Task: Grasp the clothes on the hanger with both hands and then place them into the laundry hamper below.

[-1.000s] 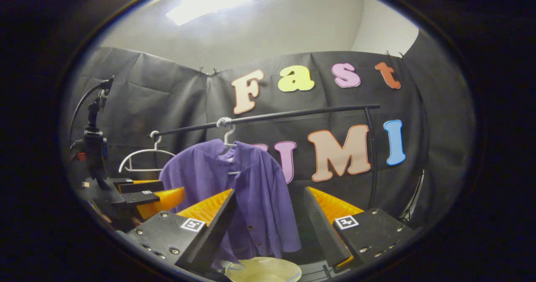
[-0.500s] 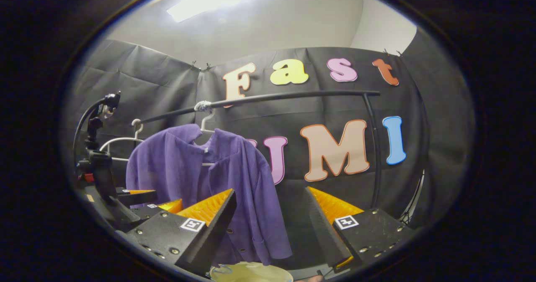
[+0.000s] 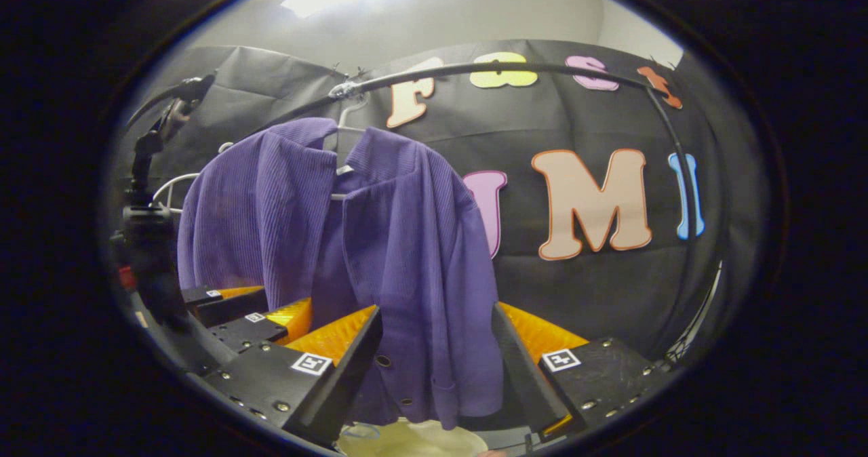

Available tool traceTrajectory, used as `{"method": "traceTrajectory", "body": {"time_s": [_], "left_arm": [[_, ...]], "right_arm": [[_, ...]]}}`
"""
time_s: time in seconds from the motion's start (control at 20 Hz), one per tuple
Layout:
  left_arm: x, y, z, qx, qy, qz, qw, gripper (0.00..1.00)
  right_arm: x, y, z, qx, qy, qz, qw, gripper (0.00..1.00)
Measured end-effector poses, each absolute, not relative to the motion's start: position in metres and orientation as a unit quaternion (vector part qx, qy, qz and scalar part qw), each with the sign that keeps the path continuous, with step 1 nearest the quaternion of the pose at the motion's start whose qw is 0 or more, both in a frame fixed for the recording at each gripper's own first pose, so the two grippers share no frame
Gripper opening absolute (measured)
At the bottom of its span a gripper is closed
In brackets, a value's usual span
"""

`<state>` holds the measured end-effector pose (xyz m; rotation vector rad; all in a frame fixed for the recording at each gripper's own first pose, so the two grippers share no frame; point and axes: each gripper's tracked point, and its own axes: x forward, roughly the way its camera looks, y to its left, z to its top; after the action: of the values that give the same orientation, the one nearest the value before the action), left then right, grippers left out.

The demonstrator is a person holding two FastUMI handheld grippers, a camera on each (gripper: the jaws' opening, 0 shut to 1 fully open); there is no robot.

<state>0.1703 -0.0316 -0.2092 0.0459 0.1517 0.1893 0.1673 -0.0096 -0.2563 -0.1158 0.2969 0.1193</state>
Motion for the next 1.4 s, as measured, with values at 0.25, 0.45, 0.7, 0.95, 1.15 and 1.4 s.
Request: {"method": "traceTrajectory", "body": {"time_s": [0.25,0.45,0.7,0.95,1.15,1.4], "left_arm": [[0.18,-0.001,-0.223,-0.004,0.072,0.079,0.994,0.08],[0.175,0.005,-0.221,-0.038,0.071,0.056,0.995,0.01],[0.16,-0.016,-0.211,-0.056,0.067,-0.005,0.996,0.01],[0.151,-0.037,-0.206,-0.063,0.074,-0.049,0.994,0.0],[0.149,-0.038,-0.211,-0.047,0.084,-0.043,0.994,0.01],[0.132,-0.055,-0.191,-0.078,0.071,-0.087,0.991,0.01]], "right_arm": [[0.201,0.018,-0.298,-0.017,0.173,0.092,0.981,0.94],[0.23,0.025,-0.326,-0.025,0.181,0.086,0.979,0.97],[0.254,0.023,-0.334,0.004,0.175,0.075,0.982,0.96],[0.272,0.038,-0.333,-0.021,0.183,0.092,0.979,0.7],[0.265,0.041,-0.326,0.035,0.181,0.114,0.976,0.01],[0.234,0.037,-0.296,0.038,0.154,0.127,0.979,0.01]]}}
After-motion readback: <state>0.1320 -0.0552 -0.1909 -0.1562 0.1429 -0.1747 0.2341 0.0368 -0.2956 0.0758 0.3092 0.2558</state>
